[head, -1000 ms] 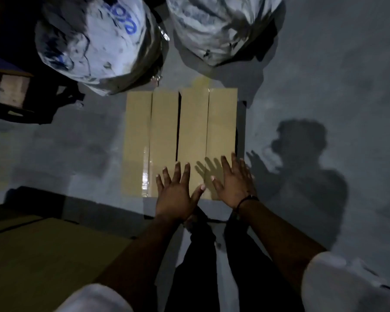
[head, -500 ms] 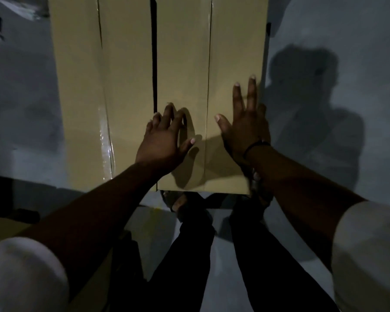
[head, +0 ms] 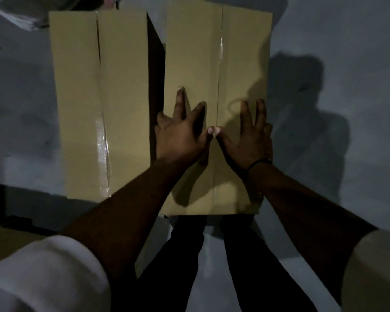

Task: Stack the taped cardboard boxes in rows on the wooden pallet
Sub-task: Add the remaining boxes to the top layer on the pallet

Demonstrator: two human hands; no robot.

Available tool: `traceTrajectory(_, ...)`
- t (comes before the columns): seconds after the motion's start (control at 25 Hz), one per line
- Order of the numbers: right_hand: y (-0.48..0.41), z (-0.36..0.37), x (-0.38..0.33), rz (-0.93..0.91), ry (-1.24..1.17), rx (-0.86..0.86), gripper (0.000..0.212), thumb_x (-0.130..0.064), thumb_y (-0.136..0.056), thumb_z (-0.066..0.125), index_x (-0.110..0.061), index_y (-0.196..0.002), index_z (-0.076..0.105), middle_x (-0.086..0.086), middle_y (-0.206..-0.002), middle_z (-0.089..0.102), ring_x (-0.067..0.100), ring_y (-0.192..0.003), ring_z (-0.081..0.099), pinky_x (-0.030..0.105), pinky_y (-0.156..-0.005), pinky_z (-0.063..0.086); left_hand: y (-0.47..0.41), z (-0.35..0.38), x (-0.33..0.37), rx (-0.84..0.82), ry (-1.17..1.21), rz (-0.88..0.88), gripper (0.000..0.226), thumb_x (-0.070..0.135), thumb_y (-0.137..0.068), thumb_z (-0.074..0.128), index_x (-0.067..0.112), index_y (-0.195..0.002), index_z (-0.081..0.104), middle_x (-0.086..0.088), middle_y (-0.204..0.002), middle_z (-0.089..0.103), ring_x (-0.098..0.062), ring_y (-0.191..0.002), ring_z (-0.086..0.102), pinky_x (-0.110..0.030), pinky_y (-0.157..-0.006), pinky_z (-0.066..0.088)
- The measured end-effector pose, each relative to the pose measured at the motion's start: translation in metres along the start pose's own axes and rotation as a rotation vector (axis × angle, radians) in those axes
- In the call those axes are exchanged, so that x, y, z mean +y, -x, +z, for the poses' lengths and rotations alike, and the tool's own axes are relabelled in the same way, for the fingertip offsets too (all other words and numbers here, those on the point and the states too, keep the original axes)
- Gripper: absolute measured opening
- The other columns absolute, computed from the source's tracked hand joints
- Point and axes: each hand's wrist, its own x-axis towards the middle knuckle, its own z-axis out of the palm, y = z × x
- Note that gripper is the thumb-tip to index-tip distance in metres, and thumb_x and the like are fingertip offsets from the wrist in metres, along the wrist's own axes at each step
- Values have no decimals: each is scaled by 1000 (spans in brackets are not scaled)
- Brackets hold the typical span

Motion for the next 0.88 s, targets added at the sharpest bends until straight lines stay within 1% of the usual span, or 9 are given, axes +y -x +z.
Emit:
traceTrajectory(0.08, 13, -30, -9, 31, 13, 37, 93, -85, -86, 42, -39, -162, 15, 0, -172, -2, 44, -141, 31, 54, -112, 37, 18, -27, 16, 36, 22, -20, 64, 68, -95, 46, 44, -154, 37, 3, -173, 2, -59, -143, 24, -67, -115, 30)
traceTrajectory(0.2, 44, -91, -30, 14, 17, 95, 93, -88, -82, 42, -39, -160, 25, -1, -170, 8, 45, -141, 32, 56, -113, 36, 67, -83, 54, 121, 110, -68, 58, 62, -97, 49, 45, -151, 43, 7, -171, 16, -53, -146, 22, -62, -117, 23)
traceTrajectory(0.36, 101, -204, -69, -77, 71, 61, 96, -92, -80, 40, -41, -160, 22, -4, -171, 5, 45, -147, 22, 56, -119, 29, 140, -169, 100, 282, 191, -188, 49, 52, -98, 56, 45, -146, 49, 11, -166, 28, -47, -144, 30, -57, -113, 28)
traceTrajectory(0.4, 112, -227, -81, -109, 78, 68, 97, -92, -80, 40, -40, -160, 23, -3, -171, 4, 44, -147, 22, 55, -118, 30, 153, -187, 108, 327, 214, -226, 47, 51, -98, 57, 46, -144, 51, 13, -165, 30, -45, -144, 31, -56, -113, 28)
traceTrajectory(0.52, 169, -311, -118, -326, 97, 232, 97, -90, -80, 43, -34, -158, 35, 5, -170, 15, 46, -136, 38, 55, -107, 42, 224, -259, 141, 514, 297, -326, 48, 53, -95, 59, 49, -142, 53, 19, -163, 30, -40, -144, 31, -54, -113, 28)
traceTrajectory(0.56, 187, -338, -131, -401, 99, 270, 96, -89, -80, 43, -33, -158, 35, 6, -170, 15, 47, -134, 39, 56, -106, 43, 249, -283, 150, 578, 301, -329, 49, 54, -94, 60, 49, -142, 53, 19, -163, 30, -39, -144, 30, -54, -113, 29)
traceTrajectory(0.68, 237, -396, -170, -529, 110, 283, 95, -88, -81, 43, -36, -160, 30, 3, -170, 9, 45, -140, 31, 54, -111, 38, 319, -337, 161, 719, 318, -374, 50, 56, -92, 62, 49, -141, 53, 21, -163, 29, -36, -145, 30, -55, -114, 32)
traceTrajectory(0.76, 276, -421, -200, -663, 105, 318, 95, -88, -80, 43, -35, -158, 33, 5, -170, 12, 45, -140, 32, 52, -110, 37, 369, -362, 158, 808, 333, -413, 50, 58, -93, 62, 50, -141, 53, 23, -163, 27, -33, -145, 31, -57, -114, 33)
traceTrajectory(0.88, 345, -436, -240, -834, 74, 344, 93, -86, -80, 43, -33, -156, 38, 8, -168, 18, 44, -136, 37, 49, -104, 41, 447, -383, 147, 962, 319, -496, 50, 59, -94, 62, 51, -142, 52, 25, -163, 27, -30, -145, 31, -58, -115, 33)
